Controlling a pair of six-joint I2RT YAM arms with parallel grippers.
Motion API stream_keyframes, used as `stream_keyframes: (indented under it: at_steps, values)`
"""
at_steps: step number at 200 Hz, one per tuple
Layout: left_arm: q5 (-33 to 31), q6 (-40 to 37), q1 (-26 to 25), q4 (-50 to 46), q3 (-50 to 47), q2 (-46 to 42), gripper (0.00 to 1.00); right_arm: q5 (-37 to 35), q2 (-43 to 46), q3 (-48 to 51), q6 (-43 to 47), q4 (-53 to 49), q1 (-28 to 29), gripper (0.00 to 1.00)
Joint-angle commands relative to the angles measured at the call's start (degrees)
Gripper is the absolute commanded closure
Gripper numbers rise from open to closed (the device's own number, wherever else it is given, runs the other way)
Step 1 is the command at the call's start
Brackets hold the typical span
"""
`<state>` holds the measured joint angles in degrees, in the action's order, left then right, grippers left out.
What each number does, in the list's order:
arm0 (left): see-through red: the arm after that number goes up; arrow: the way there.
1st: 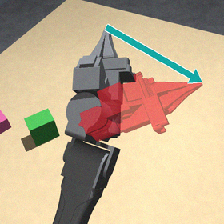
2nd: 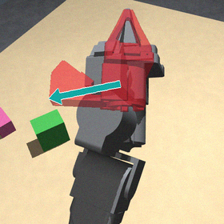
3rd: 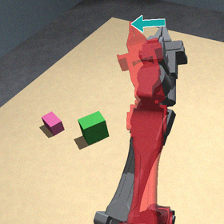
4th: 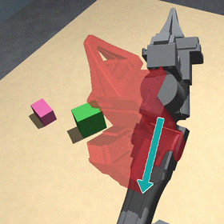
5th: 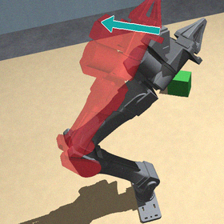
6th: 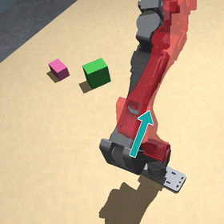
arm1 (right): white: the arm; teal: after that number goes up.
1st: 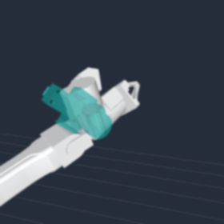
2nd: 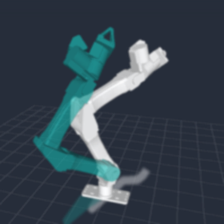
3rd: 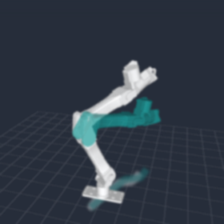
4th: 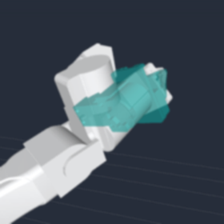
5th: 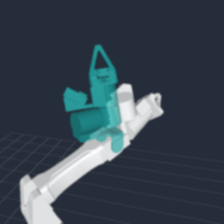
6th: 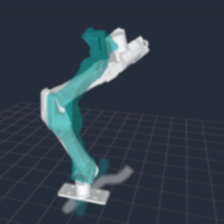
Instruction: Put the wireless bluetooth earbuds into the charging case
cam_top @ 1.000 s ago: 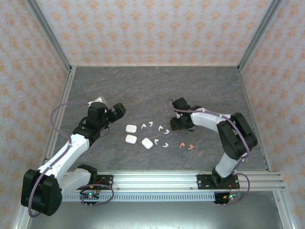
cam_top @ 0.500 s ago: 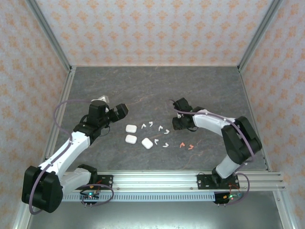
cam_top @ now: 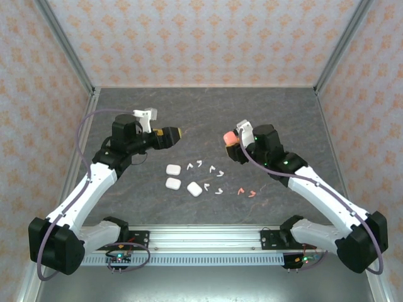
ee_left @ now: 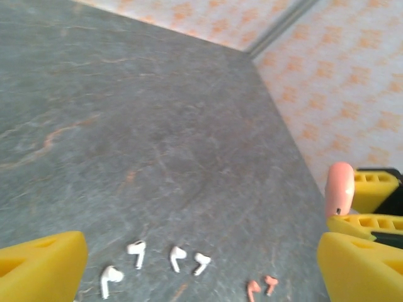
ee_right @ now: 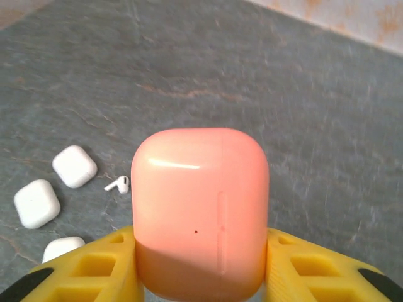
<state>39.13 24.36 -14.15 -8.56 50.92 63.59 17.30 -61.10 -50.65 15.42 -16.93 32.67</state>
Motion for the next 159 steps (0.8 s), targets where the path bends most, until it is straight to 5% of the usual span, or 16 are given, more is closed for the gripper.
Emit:
stream_keyframes:
  at_steps: [1, 75, 159]
  values:
    - [9.93, -2.23, -1.35, 0.83, 3.08, 1.06, 0.06, 1.83, 1.03, -4.09, 8.01, -2.86, 1.45, 0.58]
    - [14.02, -3.53, -10.43, 2.53, 6.82, 5.86, 0.07, -5.42, -0.67, -7.64, 17.60, -5.01, 9.88, 0.58]
    - [14.40, -2.24, -14.74, 5.22, 9.81, 12.63, 0.24, -4.24, -2.36, -8.34, 18.26, -3.76, 11.54, 0.58]
